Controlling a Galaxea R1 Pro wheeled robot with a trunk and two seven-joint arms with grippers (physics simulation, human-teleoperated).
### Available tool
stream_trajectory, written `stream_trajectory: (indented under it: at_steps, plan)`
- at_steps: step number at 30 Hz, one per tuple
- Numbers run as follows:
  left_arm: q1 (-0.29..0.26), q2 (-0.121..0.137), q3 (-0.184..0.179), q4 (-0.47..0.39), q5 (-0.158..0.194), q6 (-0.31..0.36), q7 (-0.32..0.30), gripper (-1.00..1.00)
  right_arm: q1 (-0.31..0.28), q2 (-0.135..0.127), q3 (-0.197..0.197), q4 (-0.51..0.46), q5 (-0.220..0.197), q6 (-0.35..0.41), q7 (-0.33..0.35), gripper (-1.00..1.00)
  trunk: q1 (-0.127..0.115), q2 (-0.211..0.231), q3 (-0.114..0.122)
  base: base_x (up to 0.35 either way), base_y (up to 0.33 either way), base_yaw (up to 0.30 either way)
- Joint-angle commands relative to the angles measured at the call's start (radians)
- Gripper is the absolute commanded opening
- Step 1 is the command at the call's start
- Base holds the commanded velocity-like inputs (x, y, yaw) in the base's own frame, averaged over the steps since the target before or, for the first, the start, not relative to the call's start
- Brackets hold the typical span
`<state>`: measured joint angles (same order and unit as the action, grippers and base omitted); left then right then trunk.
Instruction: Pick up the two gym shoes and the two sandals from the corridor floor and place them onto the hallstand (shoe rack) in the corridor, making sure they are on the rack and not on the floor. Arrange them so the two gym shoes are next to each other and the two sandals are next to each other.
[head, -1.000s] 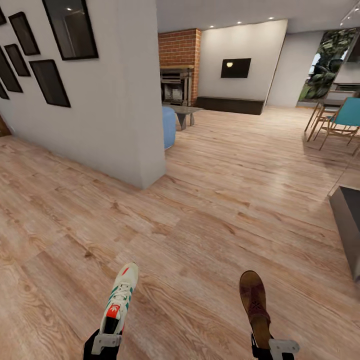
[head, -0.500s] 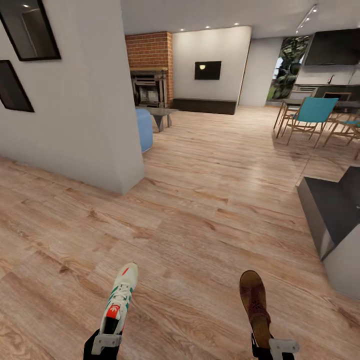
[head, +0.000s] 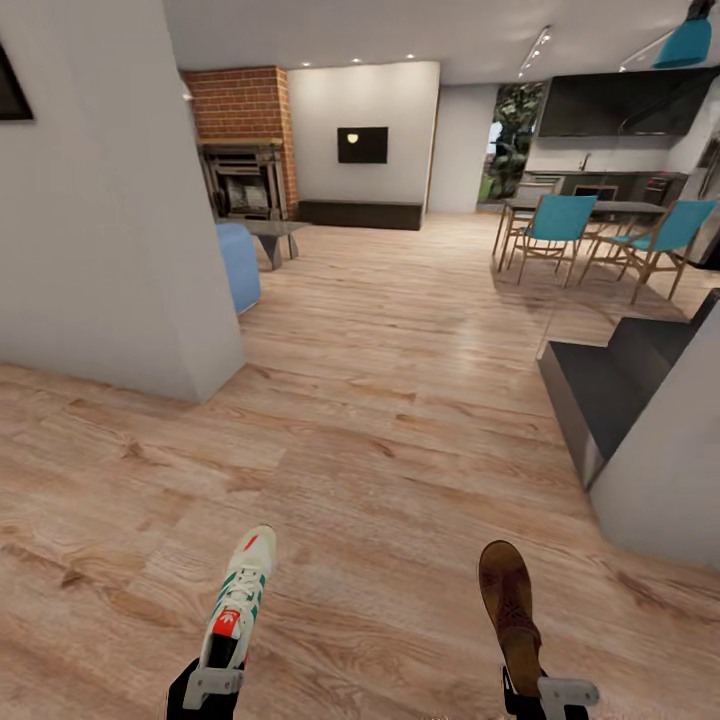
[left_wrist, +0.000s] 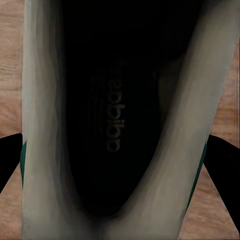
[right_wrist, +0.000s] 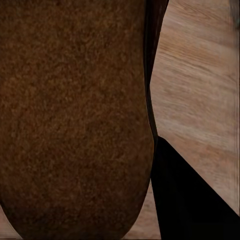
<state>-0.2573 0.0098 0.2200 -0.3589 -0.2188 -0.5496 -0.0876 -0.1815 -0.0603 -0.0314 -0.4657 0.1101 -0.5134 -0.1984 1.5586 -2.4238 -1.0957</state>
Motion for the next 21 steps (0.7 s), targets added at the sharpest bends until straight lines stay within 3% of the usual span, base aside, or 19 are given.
stream_trajectory:
  at_steps: [1, 9, 21]
  plan:
    - [0.0, -0.001, 0.009, 0.0, -0.004, -0.003, -0.009, -1.0, -0.001, 0.0, -0.002, 0.001, 0.008, -0.002, -0.004, -1.0, 0.0, 0.0, 0.0, 0.0, 0.0, -0.291]
    - [0.0, -0.001, 0.009, 0.0, -0.004, -0.004, -0.009, -1.0, -0.001, 0.0, -0.004, -0.001, 0.008, -0.002, -0.004, -1.0, 0.0, 0.0, 0.003, 0.0, 0.0, -0.292]
    - [0.0, -0.001, 0.009, 0.0, -0.004, -0.003, -0.008, -1.0, -0.001, 0.001, -0.044, -0.001, 0.008, -0.001, -0.004, -1.0, 0.0, 0.0, 0.006, 0.0, 0.0, -0.296]
